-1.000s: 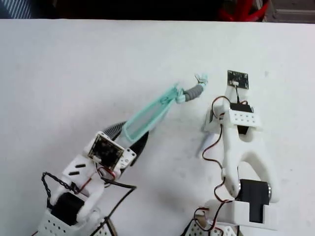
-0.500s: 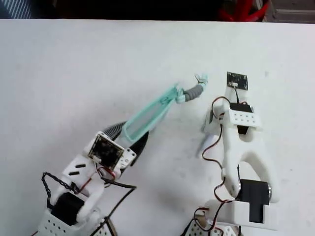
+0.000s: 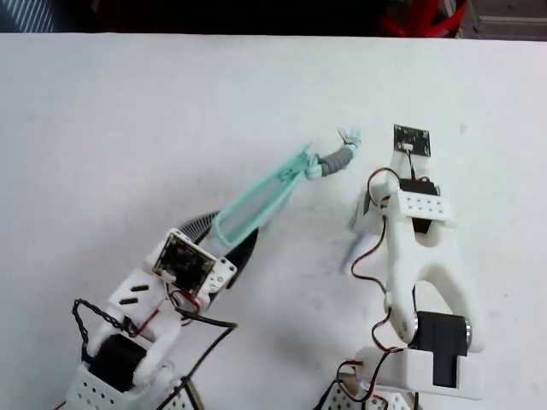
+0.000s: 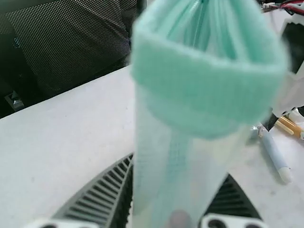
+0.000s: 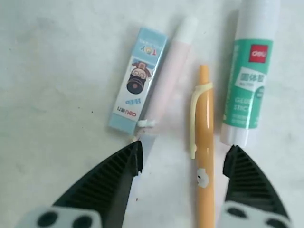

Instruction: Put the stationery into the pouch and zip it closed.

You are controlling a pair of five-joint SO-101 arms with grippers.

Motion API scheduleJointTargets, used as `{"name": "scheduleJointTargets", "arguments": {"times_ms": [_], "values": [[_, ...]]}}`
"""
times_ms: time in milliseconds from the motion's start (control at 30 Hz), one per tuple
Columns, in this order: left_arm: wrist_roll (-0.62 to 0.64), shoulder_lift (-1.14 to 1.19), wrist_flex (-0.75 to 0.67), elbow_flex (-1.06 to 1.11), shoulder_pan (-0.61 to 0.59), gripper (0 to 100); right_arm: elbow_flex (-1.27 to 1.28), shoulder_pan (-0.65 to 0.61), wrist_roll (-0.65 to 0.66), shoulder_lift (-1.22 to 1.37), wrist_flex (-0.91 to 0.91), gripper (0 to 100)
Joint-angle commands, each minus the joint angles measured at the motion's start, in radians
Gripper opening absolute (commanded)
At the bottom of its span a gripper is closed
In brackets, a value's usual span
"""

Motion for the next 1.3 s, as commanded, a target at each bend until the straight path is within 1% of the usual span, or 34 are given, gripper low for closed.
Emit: {"name": "scheduleJointTargets", "arguments": {"times_ms": [0,67,100,167,200,267,300,567,867,1100,1267], "values": [[-0.006,-0.001,-0.021,-0.005,0.002,19,-0.023,-0.001,-0.005,-0.041,0.001,27.6],[-0.006,-0.001,-0.021,-0.005,0.002,19,-0.017,-0.001,-0.003,-0.047,0.002,25.0],[-0.006,-0.001,-0.021,-0.005,0.002,19,-0.017,0.001,-0.006,-0.047,0.001,20.0],[-0.006,-0.001,-0.021,-0.005,0.002,19,-0.018,0.008,-0.008,-0.047,-0.001,4.3],[-0.006,-0.001,-0.021,-0.005,0.002,19,-0.018,0.008,-0.008,-0.048,-0.001,0.0],[-0.006,-0.001,-0.021,-0.005,0.002,19,-0.017,0.001,-0.008,-0.042,-0.001,8.3],[-0.006,-0.001,-0.021,-0.005,0.002,19,-0.018,0.001,-0.008,-0.041,-0.001,10.1],[-0.006,-0.001,-0.021,-0.008,-0.001,19,-0.018,0.007,-0.009,-0.039,-0.024,13.9],[0.000,-0.001,-0.021,-0.009,-0.002,20,-0.015,0.008,-0.003,-0.038,-0.044,28.5],[0.002,-0.001,-0.014,-0.011,-0.002,20,-0.021,0.010,0.000,-0.038,-0.062,23.2],[0.002,-0.001,-0.003,-0.029,-0.002,20,-0.046,0.035,0.000,-0.038,-0.062,24.5]]}}
